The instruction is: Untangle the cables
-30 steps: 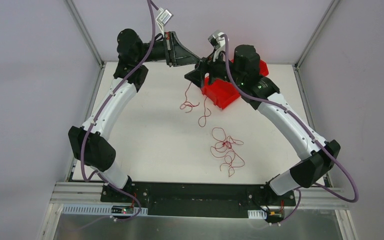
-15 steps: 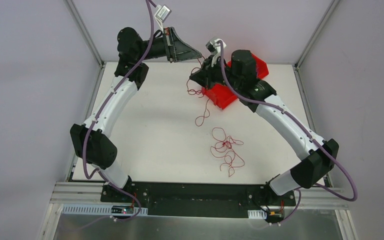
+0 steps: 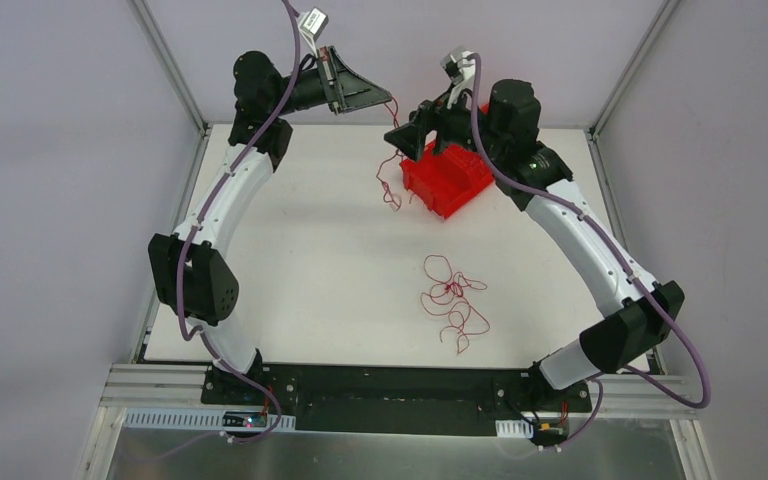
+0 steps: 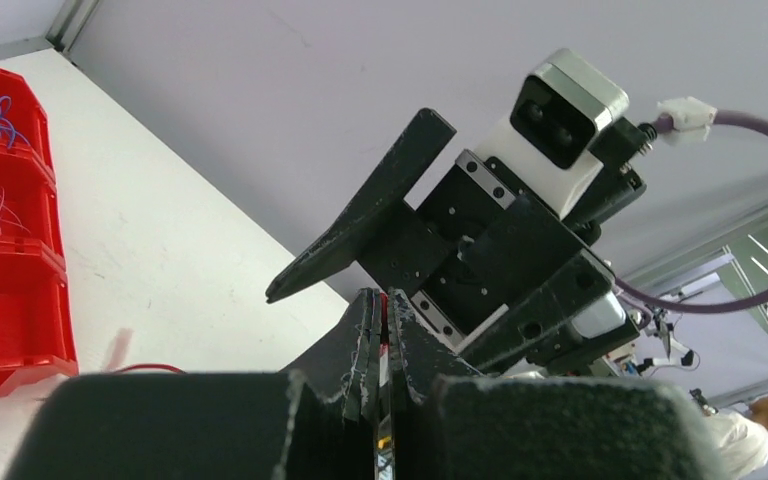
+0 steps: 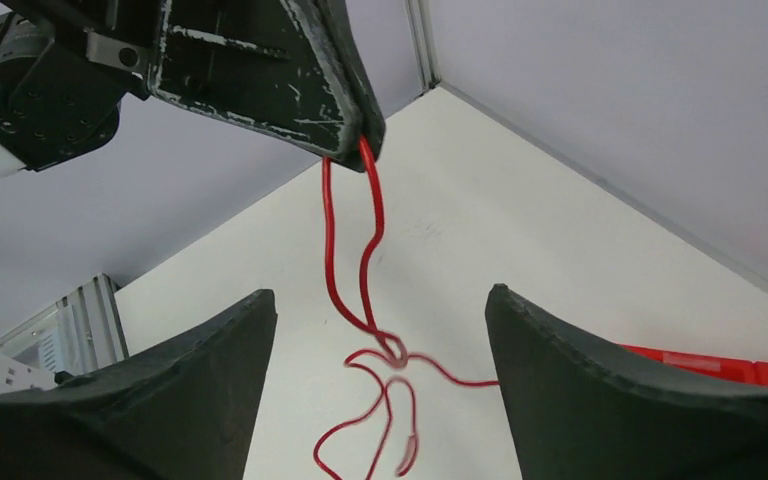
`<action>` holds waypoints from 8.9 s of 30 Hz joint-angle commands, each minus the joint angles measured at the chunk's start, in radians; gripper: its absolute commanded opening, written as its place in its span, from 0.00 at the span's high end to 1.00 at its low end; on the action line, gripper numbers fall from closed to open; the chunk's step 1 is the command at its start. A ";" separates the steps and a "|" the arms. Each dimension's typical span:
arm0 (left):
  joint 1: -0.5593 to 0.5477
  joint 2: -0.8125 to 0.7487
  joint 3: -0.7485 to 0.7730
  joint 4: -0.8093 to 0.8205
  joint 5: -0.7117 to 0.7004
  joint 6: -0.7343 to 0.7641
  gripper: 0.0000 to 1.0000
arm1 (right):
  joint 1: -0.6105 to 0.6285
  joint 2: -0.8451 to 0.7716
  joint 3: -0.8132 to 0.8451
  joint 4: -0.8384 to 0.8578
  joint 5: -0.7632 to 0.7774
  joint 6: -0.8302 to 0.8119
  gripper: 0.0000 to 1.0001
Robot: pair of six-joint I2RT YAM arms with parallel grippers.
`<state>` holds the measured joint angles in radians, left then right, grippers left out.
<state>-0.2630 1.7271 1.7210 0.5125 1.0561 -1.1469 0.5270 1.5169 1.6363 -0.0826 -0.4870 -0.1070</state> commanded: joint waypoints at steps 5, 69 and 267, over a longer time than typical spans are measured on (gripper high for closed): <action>-0.011 -0.049 0.050 -0.038 -0.149 -0.026 1.00 | 0.110 -0.011 -0.069 0.258 0.229 -0.088 0.14; 0.186 -0.140 -0.097 -0.139 -0.046 0.211 0.01 | -0.204 0.297 0.215 0.201 0.069 -0.225 1.00; 0.207 -0.063 -0.241 -0.606 -0.051 0.704 0.00 | -0.272 0.576 0.388 -0.466 -0.117 -0.208 0.29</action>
<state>-0.0448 1.6680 1.4635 -0.0742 1.0115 -0.5190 0.2596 2.3001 2.0560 -0.4767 -0.5896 -0.2703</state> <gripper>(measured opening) 0.995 0.682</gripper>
